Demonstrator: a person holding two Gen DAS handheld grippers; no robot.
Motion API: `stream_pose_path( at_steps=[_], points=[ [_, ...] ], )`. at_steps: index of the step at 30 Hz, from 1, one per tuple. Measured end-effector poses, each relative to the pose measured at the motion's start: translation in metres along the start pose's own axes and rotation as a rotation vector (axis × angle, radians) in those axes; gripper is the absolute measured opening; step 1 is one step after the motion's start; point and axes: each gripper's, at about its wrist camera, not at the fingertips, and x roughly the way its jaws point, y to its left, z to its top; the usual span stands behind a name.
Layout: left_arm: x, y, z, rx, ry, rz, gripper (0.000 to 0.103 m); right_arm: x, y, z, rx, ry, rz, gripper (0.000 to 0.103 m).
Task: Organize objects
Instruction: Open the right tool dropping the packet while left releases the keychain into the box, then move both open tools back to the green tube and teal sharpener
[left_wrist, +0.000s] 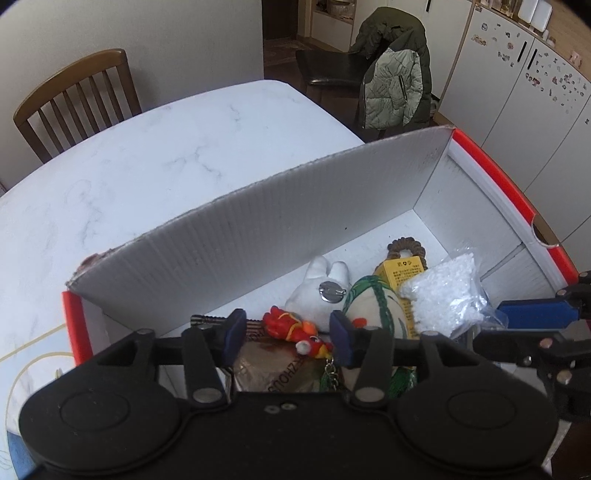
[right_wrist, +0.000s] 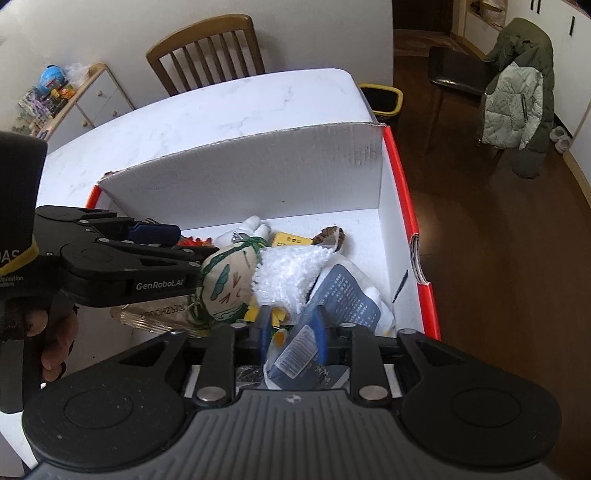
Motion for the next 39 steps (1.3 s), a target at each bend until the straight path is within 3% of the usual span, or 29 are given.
stream_pose_path(
  at_steps=[10, 14, 23, 39],
  points=[
    [-0.03, 0.004, -0.003, -0.035, -0.057, -0.021, 0.064, -0.02, 0.008, -0.005, -0.008, -0.038, 0.011, 0.031],
    [-0.045, 0.004, -0.008, -0.041, -0.081, -0.045, 0.066, -0.031, 0.012, -0.007, -0.003, -0.063, 0.018, 0.052],
    [-0.089, 0.018, -0.024, -0.04, -0.157, -0.09, 0.078, -0.055, 0.031, -0.012, -0.009, -0.107, 0.02, 0.055],
    [-0.148, 0.088, -0.062, -0.059, -0.245, -0.132, 0.096, -0.073, 0.106, -0.018, -0.003, -0.154, 0.019, 0.074]
  ],
)
